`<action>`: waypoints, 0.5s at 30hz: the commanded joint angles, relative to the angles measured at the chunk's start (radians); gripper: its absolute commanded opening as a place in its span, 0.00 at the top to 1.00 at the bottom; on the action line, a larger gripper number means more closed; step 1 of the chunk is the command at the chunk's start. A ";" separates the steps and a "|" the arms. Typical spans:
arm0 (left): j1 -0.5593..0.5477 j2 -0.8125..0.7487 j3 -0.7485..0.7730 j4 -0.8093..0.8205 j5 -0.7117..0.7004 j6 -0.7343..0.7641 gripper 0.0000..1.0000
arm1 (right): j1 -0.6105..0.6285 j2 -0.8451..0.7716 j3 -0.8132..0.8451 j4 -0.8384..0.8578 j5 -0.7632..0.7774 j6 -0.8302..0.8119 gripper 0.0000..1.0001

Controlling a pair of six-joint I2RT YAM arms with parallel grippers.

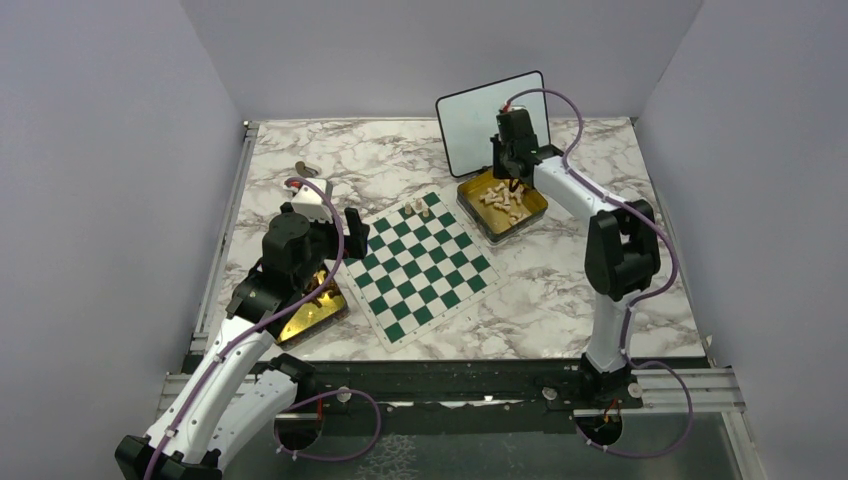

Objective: Set up the chess pieces on the board
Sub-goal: Pick up the chess piece from the storage box, then place the chess piece on the chessboard.

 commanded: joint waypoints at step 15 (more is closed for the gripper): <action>-0.005 -0.012 -0.005 0.017 -0.013 0.012 0.01 | 0.281 -0.090 -0.105 0.080 -0.069 0.073 0.87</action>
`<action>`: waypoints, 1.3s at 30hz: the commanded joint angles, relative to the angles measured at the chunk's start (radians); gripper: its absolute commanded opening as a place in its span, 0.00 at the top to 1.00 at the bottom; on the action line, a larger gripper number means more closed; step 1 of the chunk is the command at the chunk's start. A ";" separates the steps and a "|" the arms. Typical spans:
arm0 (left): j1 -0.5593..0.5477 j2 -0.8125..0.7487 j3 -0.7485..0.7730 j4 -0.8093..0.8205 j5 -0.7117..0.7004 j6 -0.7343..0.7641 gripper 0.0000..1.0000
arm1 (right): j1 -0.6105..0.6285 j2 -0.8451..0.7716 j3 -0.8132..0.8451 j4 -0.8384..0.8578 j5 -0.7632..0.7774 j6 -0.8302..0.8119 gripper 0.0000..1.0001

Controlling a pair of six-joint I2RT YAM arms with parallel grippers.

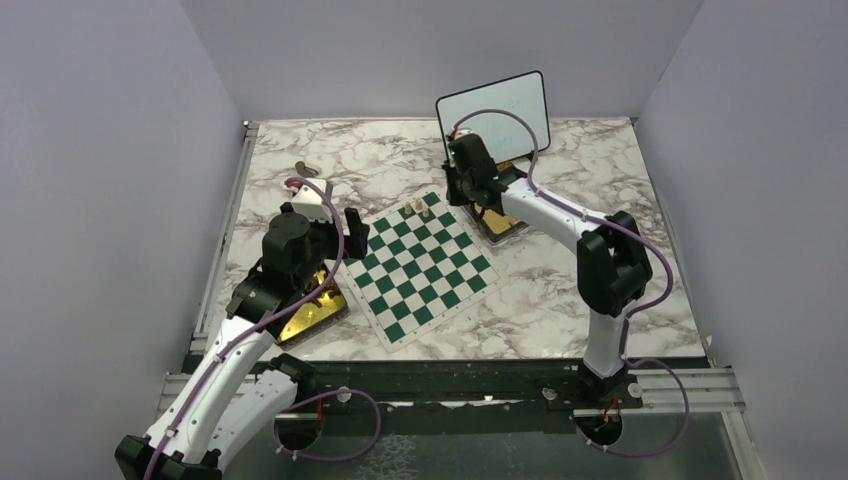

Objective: Set up the chess pieces on the board
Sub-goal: Place the chess piece on the chessboard.

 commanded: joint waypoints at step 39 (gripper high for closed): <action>-0.007 -0.033 -0.006 0.017 -0.018 0.012 0.01 | 0.196 0.234 0.064 0.248 0.137 0.032 0.87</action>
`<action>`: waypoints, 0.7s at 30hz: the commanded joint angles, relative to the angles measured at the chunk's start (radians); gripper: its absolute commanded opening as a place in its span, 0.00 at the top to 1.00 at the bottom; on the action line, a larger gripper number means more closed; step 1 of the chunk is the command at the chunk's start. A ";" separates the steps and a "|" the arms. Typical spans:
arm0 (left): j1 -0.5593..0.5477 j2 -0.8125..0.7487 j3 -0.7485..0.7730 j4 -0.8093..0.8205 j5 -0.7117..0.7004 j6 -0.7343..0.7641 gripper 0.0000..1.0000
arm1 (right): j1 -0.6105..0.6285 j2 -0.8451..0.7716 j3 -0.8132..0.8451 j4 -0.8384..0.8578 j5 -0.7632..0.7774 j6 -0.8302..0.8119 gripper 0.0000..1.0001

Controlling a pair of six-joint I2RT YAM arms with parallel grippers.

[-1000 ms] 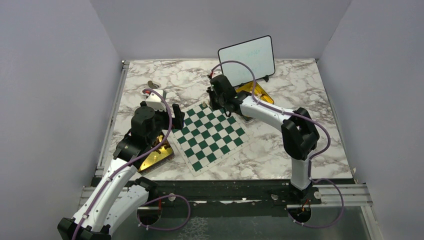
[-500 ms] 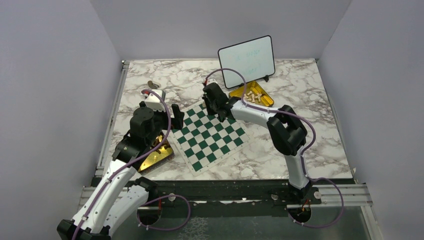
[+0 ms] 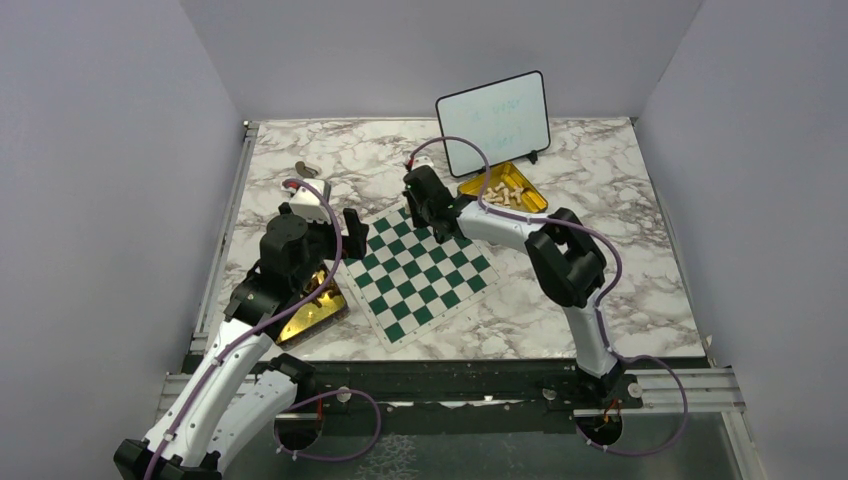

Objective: Set up the chess pieces on the board
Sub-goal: Place the chess piece on the chessboard.

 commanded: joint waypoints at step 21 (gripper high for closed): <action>-0.005 -0.019 -0.006 0.016 -0.018 0.010 0.01 | 0.007 0.065 0.074 -0.013 0.035 0.006 0.87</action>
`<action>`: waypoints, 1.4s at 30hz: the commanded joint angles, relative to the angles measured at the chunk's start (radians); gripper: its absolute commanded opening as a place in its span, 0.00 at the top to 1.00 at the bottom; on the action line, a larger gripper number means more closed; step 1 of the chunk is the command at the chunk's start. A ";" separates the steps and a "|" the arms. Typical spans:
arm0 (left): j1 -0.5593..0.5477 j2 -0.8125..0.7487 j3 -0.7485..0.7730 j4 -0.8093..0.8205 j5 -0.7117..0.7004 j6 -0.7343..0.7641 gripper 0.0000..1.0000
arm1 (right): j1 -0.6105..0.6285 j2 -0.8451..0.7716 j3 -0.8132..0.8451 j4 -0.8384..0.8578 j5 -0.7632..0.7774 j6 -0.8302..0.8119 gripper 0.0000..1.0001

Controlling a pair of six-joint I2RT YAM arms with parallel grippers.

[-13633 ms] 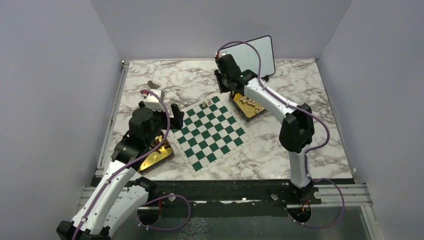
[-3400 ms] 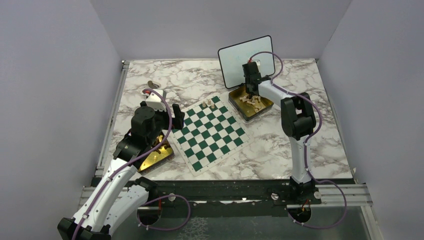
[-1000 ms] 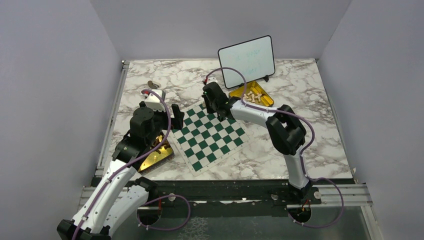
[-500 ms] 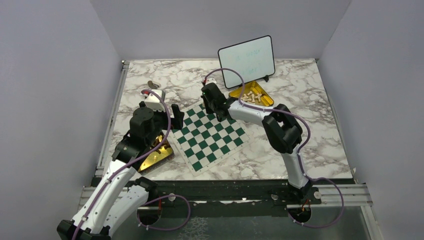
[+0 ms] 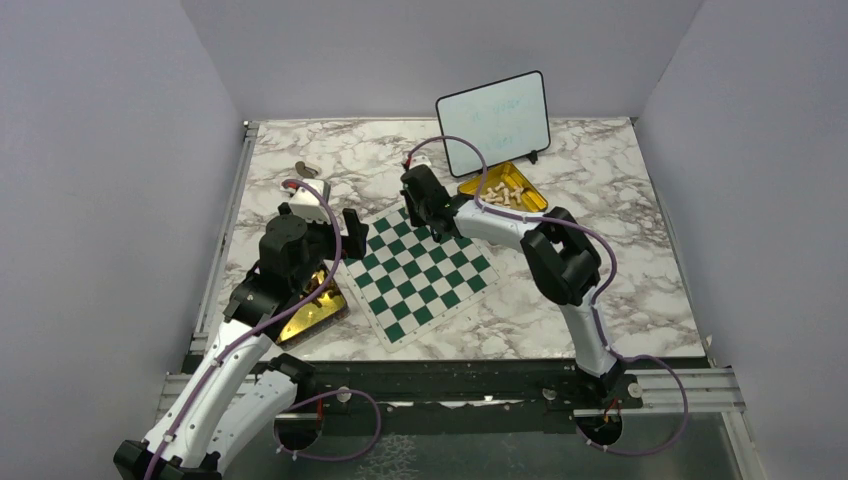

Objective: Set up the chess pieces on the board
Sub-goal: Place the chess piece on the chessboard.

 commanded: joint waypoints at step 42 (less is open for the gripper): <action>-0.006 -0.010 -0.006 0.017 -0.014 0.010 0.01 | 0.005 -0.082 0.070 -0.137 0.007 0.027 0.70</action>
